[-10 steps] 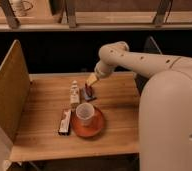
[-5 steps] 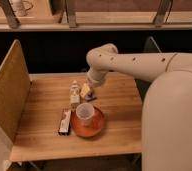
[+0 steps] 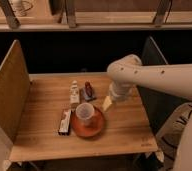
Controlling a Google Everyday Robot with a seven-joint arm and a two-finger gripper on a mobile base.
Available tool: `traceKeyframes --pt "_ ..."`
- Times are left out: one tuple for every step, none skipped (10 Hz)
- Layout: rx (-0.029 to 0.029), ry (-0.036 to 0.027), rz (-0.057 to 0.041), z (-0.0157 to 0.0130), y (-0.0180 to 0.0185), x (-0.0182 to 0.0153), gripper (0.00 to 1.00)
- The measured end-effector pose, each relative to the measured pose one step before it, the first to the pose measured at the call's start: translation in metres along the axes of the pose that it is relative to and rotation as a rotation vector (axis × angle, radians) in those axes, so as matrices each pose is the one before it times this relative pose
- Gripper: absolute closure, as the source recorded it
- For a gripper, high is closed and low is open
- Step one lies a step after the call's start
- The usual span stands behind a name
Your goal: Move the arm in a circular motion
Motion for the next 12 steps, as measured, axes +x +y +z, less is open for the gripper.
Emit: traceKeyframes --pt "0.05483 0.01595 0.08203 -0.00144 -0.0351 0.00712 0.26" --pt "0.04749 0.00051 0.06339 -0.00125 -0.02973 -0.00473 0.26" --pt "0.03626 -0.00561 0.03735 -0.00182 -0.01973 -0.01139 0.26" --pt "0.03355 -0.03068 0.02158 -0.00347 -0.01359 -0.03037 0.26" --pt "0.00402 -0.03415 -0.01733 -0.00241 0.00648 -0.03101 0.26" --pt "-0.01109 -0.02421 -0.02404 -0.00087 0.01245 -0.02048 0.26" --pt "-0.0282 -0.02404 -0.04373 -0.00094 0.025 -0.02413 0.26" --pt "-0.04698 -0.02335 -0.05163 -0.00052 0.03227 -0.02291 0.26" --pt "-0.03424 -0.01145 -0.03614 0.00077 0.02245 -0.01248 0.26" --pt "-0.04613 -0.0216 -0.06058 -0.00038 0.0337 -0.01564 0.26" --pt "-0.03372 -0.01782 -0.06218 -0.00094 0.02967 -0.00926 0.26" --pt "-0.02359 -0.00864 -0.0528 -0.00056 0.02403 -0.0036 0.26"
